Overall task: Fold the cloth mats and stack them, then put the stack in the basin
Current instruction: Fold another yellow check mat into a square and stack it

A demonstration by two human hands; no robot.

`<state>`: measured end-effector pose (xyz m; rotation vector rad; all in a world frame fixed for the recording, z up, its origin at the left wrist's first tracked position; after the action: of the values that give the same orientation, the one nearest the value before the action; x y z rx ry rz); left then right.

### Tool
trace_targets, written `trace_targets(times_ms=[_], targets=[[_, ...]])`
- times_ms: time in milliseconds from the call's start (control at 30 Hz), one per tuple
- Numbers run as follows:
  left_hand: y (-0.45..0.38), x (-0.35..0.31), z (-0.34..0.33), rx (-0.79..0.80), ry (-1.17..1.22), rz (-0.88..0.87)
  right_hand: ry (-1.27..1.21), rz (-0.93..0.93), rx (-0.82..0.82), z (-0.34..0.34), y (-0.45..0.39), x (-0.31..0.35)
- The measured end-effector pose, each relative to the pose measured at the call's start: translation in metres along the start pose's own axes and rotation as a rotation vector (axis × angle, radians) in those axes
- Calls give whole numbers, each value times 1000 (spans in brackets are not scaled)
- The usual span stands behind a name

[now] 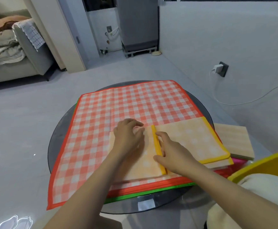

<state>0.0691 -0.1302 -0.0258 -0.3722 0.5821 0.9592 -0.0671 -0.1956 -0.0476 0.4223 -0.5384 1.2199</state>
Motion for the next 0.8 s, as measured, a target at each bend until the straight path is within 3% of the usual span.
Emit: trace_targets(times_ms=[133, 300, 533, 700, 800], targets=[[0, 5, -10, 107, -143, -83, 33, 4, -8, 3, -1, -4], [14, 7, -1, 41, -182, -51, 36, 3, -27, 17, -6, -19], [45, -4, -7, 86, -224, -24, 273, 41, -150, 56, -24, -35], [56, -24, -10, -29, -257, -154, 362, 88, -234, 59, -29, -47], [63, -33, -19, 48, -263, -205, 352, 101, -229, 51, -16, -36]])
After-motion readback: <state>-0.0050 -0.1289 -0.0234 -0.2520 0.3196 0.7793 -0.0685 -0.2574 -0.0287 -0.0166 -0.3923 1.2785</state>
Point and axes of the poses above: each hand's wrist, its own y-axis away from the middle knuckle, its own z-axis out of the back of the hand, x = y × z, the point moved 9 cm from there along -y, towards the middle knuckle, and after that the axes turned 14 degrees about z, right-handed, at the moved point
